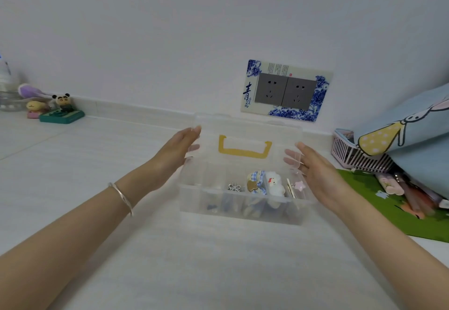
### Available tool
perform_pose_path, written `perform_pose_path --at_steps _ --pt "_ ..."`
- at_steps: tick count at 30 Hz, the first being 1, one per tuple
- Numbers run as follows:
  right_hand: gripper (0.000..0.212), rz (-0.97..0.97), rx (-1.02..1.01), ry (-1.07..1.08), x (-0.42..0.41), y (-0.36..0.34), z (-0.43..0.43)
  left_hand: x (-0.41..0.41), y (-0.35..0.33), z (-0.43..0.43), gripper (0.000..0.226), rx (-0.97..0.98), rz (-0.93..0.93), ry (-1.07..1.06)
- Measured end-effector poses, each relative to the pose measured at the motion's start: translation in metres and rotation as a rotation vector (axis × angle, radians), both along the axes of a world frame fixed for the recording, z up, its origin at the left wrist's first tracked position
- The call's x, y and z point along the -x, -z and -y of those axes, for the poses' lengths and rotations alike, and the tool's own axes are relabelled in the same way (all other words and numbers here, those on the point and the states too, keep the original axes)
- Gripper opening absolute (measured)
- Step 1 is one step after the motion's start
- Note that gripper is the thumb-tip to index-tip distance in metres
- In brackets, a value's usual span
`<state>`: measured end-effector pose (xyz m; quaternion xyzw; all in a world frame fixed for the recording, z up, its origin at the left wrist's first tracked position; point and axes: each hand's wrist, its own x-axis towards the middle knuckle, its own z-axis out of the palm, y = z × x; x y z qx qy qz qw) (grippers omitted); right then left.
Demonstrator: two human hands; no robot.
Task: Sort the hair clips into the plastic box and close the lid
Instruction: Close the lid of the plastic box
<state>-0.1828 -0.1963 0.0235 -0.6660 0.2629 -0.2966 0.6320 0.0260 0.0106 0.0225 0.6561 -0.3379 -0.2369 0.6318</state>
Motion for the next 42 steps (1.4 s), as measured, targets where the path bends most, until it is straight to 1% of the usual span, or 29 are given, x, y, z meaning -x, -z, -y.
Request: perform_pose_path --at_steps 2,3,5,7,9,10,12,13,15,17,20,23,29,35,39,42 --pt "0.022 0.034 0.084 0.000 0.005 -0.004 -0.001 0.005 -0.006 -0.002 0.073 0.062 0.055 -0.048" --pt "0.021 0.046 0.125 0.006 0.008 -0.005 0.000 0.007 -0.007 -0.004 0.067 0.090 0.080 -0.063" --pt "0.026 0.063 0.218 0.010 0.015 -0.010 -0.004 0.010 -0.009 -0.010 0.055 0.128 0.132 -0.074" --pt "0.037 0.067 0.316 -0.003 0.022 -0.013 -0.011 0.012 -0.011 -0.017 0.045 0.139 0.195 -0.058" --pt "0.037 0.061 0.420 -0.031 0.030 -0.014 -0.017 0.017 -0.011 -0.024 0.038 0.129 0.286 -0.027" --pt "0.032 0.045 0.479 -0.056 0.034 -0.013 -0.020 0.019 -0.010 -0.028 0.035 0.110 0.344 -0.007" --pt "0.022 -0.023 0.608 -0.124 0.043 -0.008 -0.027 0.026 -0.006 -0.036 0.029 0.048 0.502 0.050" --pt "0.025 -0.067 0.670 -0.156 0.046 -0.004 -0.030 0.028 -0.002 -0.040 0.027 0.007 0.594 0.081" --pt "0.036 -0.146 0.781 -0.182 0.051 0.006 -0.036 0.030 0.007 -0.046 0.030 -0.065 0.743 0.120" --pt "0.043 -0.205 0.893 -0.174 0.052 0.017 -0.037 0.029 0.016 -0.048 0.036 -0.117 0.838 0.132" --pt "0.043 -0.231 0.963 -0.154 0.052 0.024 -0.037 0.030 0.021 -0.050 0.049 -0.233 0.946 0.151" --pt "0.041 -0.227 0.985 -0.143 0.052 0.029 -0.036 0.030 0.024 -0.051 0.051 -0.270 0.997 0.155" --pt "0.040 -0.200 1.027 -0.110 0.050 0.038 -0.036 0.029 0.030 -0.050 0.051 -0.254 1.042 0.142" --pt "0.042 -0.183 1.044 -0.098 0.049 0.041 -0.034 0.027 0.036 -0.045 0.050 -0.181 1.056 0.085" --pt "0.039 -0.194 1.121 -0.052 0.047 0.039 -0.022 0.025 0.034 -0.025 0.052 -0.172 1.033 0.096" --pt "0.039 -0.239 1.173 0.006 0.048 0.034 0.000 0.026 0.030 0.008 0.047 -0.198 1.025 0.108"
